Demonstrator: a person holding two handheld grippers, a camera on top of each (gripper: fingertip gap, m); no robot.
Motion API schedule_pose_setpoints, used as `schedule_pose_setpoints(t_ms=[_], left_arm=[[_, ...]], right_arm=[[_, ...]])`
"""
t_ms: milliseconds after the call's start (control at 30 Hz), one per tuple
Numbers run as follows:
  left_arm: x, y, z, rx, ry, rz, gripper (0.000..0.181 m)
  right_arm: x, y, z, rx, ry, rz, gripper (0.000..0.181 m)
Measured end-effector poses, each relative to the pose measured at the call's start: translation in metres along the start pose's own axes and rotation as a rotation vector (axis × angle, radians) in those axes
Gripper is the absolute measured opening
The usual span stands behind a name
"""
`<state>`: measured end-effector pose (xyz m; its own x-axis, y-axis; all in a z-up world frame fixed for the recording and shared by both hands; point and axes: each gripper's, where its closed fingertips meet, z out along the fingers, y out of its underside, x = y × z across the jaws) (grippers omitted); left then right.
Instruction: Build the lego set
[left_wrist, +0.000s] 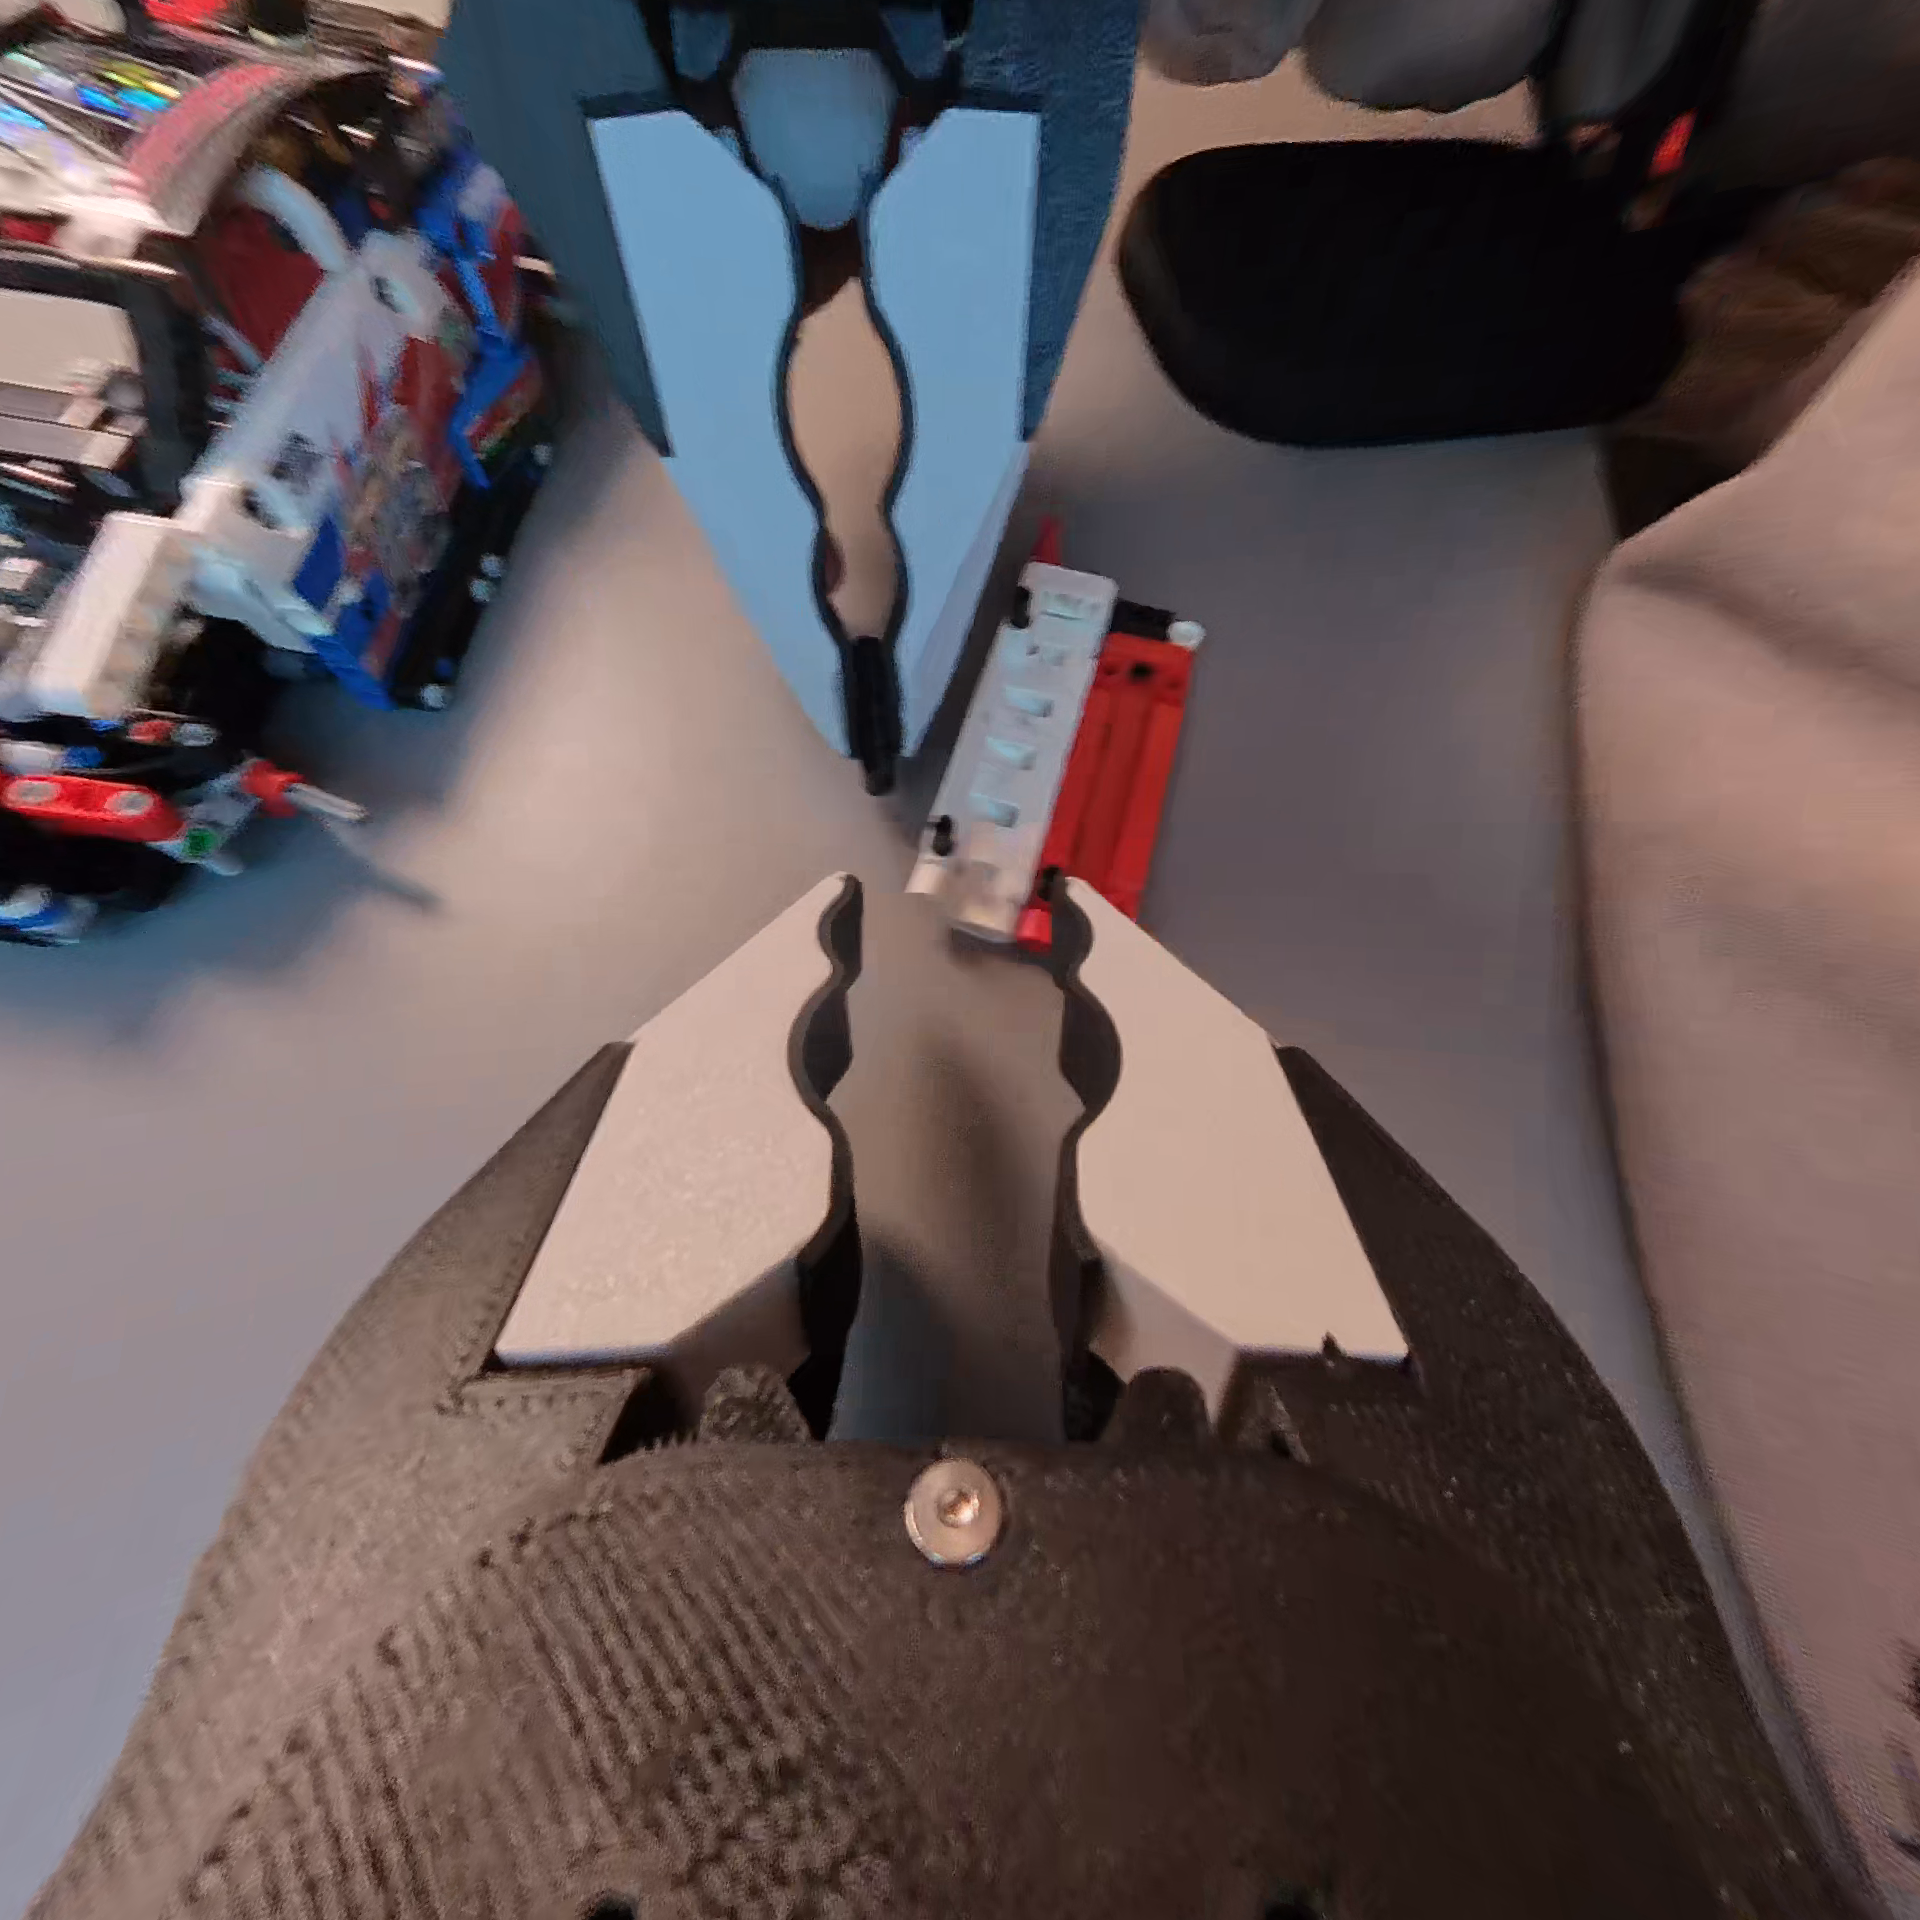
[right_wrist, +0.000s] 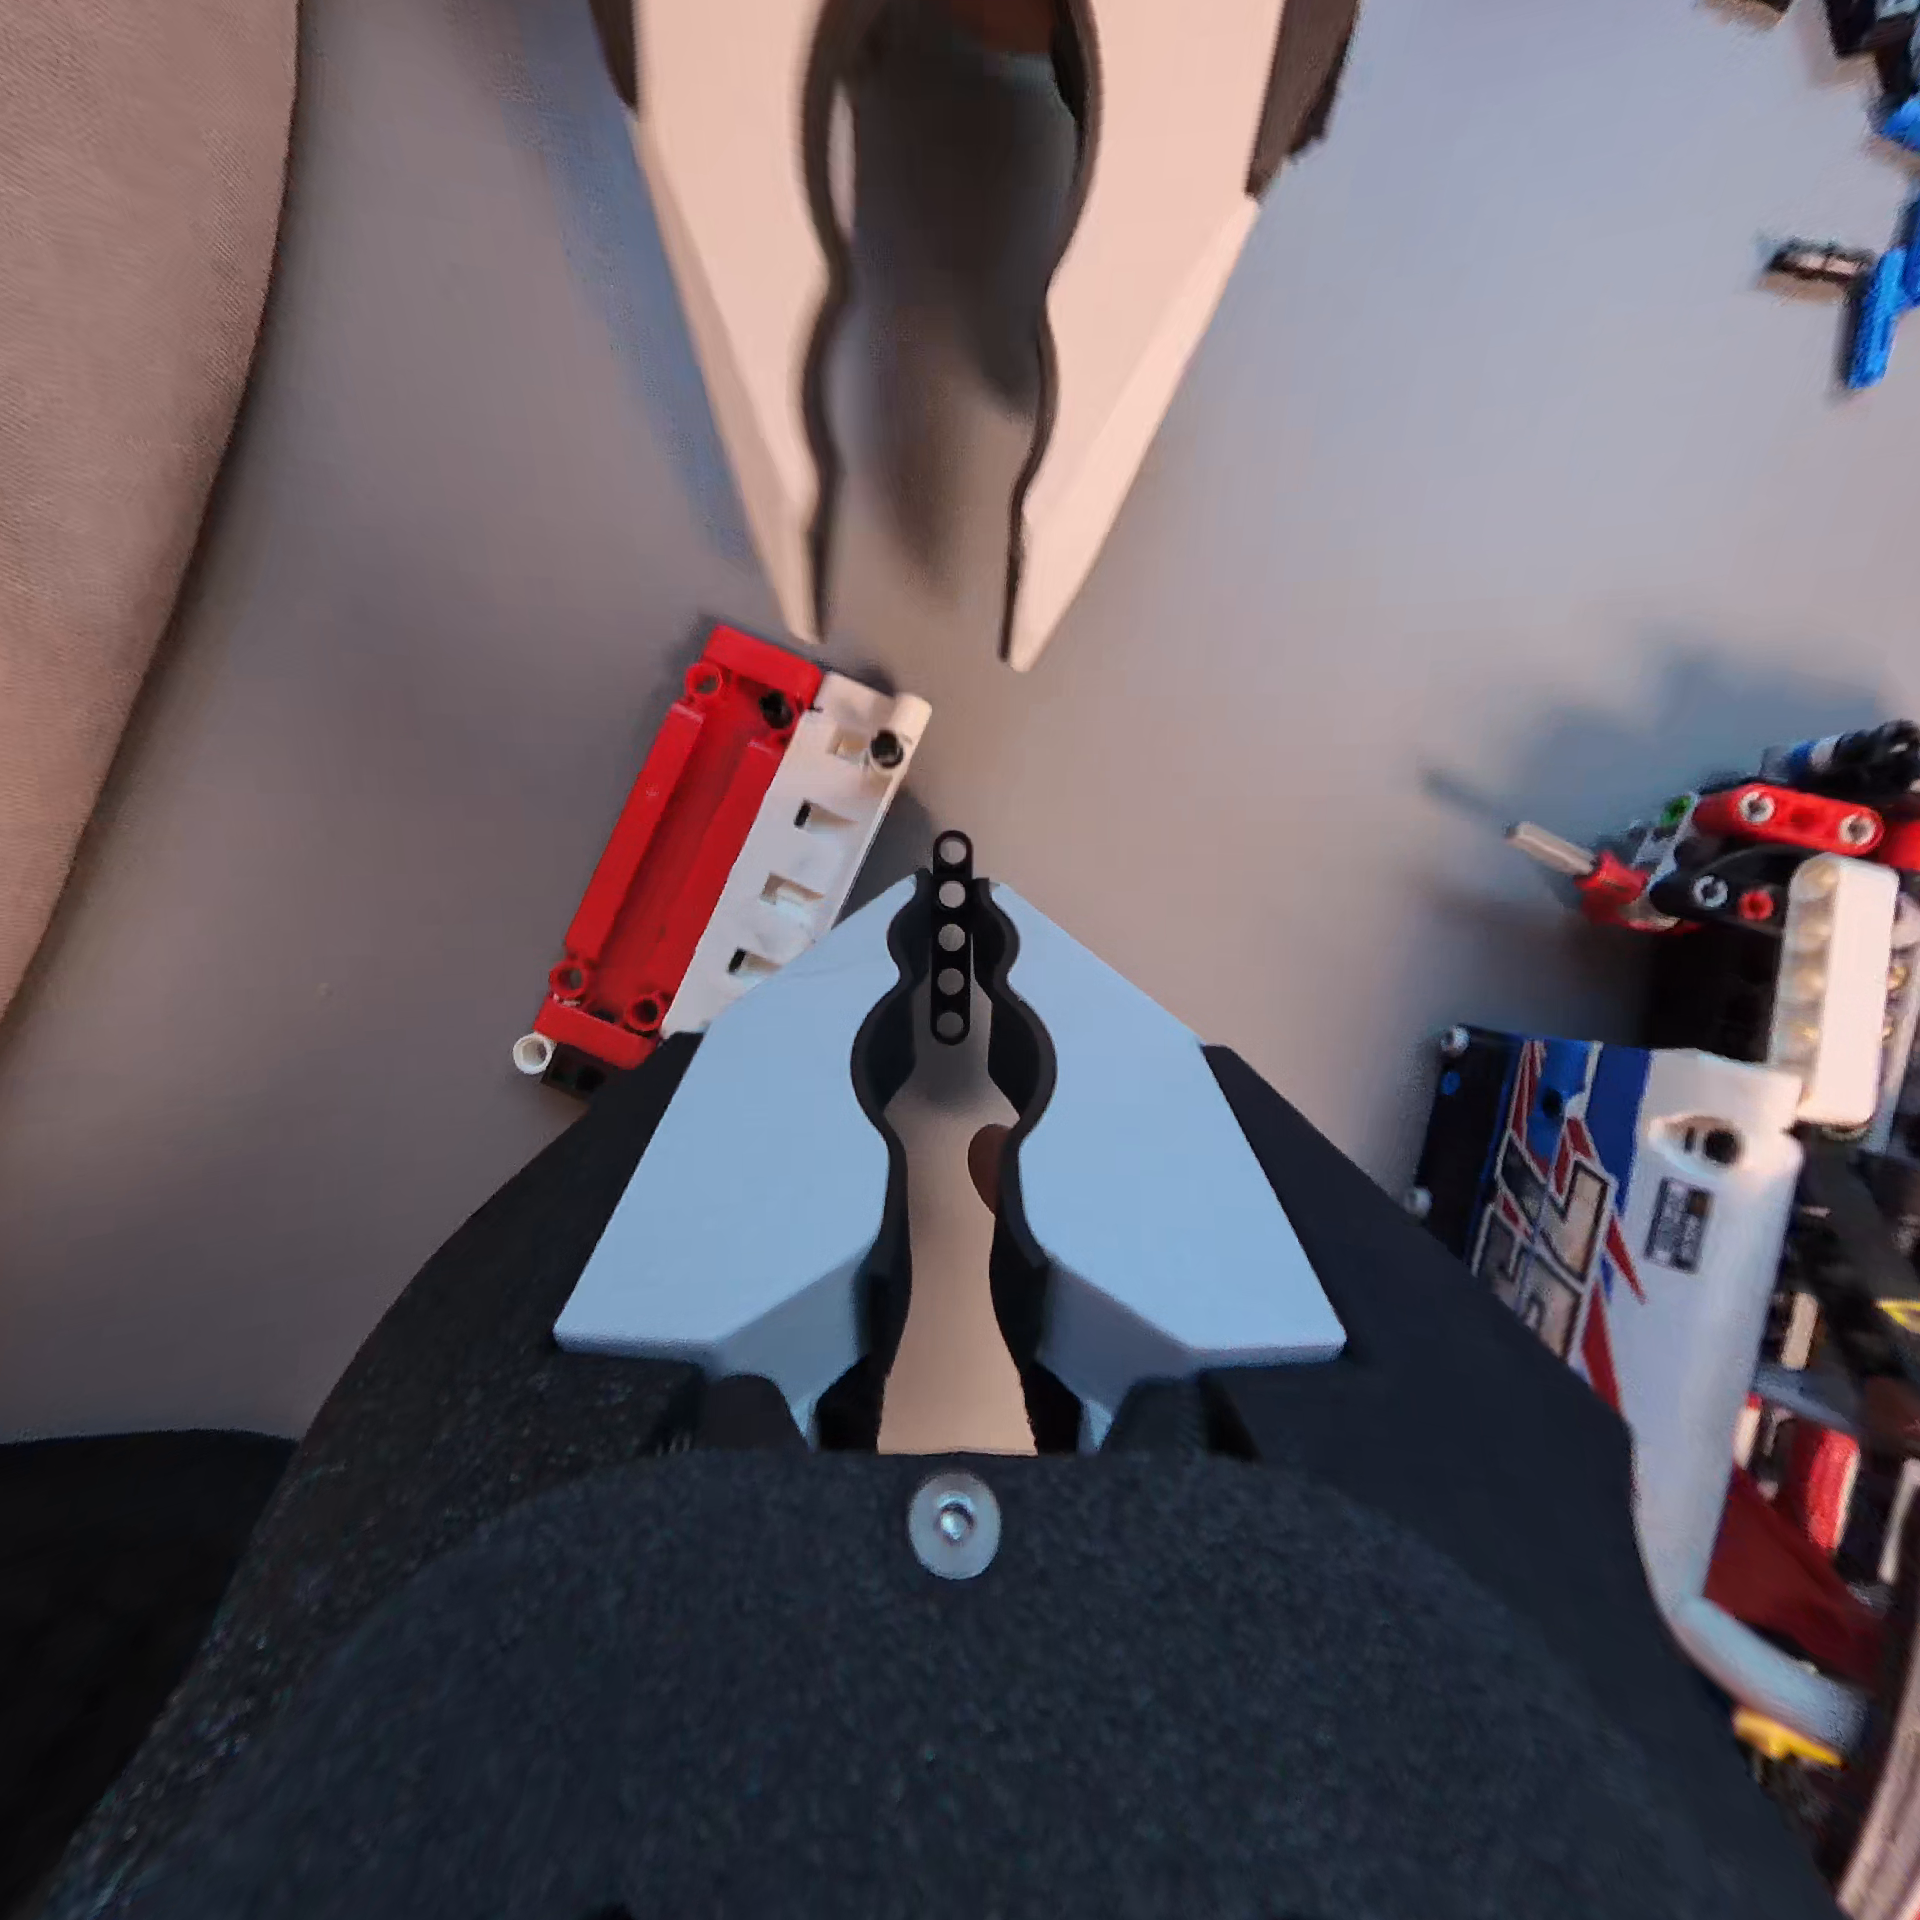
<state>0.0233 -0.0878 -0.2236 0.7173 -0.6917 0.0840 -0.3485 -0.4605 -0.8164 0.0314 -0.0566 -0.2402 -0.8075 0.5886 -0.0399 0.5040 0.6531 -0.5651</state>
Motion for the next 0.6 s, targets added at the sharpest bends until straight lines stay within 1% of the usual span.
schedule_pose_setpoints(t_ms=[33, 67, 100, 167, 200, 233, 267, 300, 367, 400, 467, 600], left_arm=[[0.015, 0.001, -0.001, -0.010, 0.085, -0.032, 0.050], [0.027, 0.003, -0.001, -0.025, 0.136, -0.038, 0.060], [0.031, 0.006, 0.002, -0.046, 0.133, -0.005, 0.064], [0.029, 0.015, 0.011, -0.108, 0.065, 0.103, 0.064], [0.023, 0.019, 0.016, -0.137, 0.022, 0.141, 0.059], [0.020, 0.017, 0.018, -0.129, 0.003, 0.152, 0.055], [0.016, 0.015, 0.019, -0.118, -0.005, 0.148, 0.047], [0.009, 0.013, 0.019, -0.114, -0.024, 0.149, 0.044], [-0.008, 0.011, 0.016, -0.094, -0.090, 0.154, 0.034], [-0.014, 0.010, 0.013, -0.082, -0.113, 0.141, 0.034], [-0.012, 0.007, 0.010, -0.056, -0.088, 0.095, 0.039], [0.019, -0.006, 0.009, 0.027, 0.088, 0.023, 0.060]], right_arm=[[-0.002, 0.006, 0.000, -0.014, 0.007, 0.010, 0.003], [-0.005, 0.011, -0.001, -0.020, 0.006, 0.024, 0.003], [-0.010, 0.014, -0.001, -0.016, 0.001, 0.041, 0.003], [-0.019, 0.018, -0.004, 0.005, -0.003, 0.071, 0.003], [-0.024, 0.019, -0.005, 0.015, -0.002, 0.082, 0.003], [-0.030, 0.020, -0.005, 0.023, -0.001, 0.090, 0.003], [-0.035, 0.021, -0.006, 0.028, 0.008, 0.094, 0.003], [-0.040, 0.021, -0.007, 0.032, 0.019, 0.096, 0.003], [-0.053, 0.017, -0.006, 0.065, 0.013, 0.109, 0.003], [-0.060, 0.015, -0.006, 0.086, 0.009, 0.112, 0.003], [-0.060, 0.018, -0.009, 0.085, 0.068, 0.110, 0.004], [-0.056, 0.015, -0.026, 0.147, 0.123, 0.175, 0.003]])
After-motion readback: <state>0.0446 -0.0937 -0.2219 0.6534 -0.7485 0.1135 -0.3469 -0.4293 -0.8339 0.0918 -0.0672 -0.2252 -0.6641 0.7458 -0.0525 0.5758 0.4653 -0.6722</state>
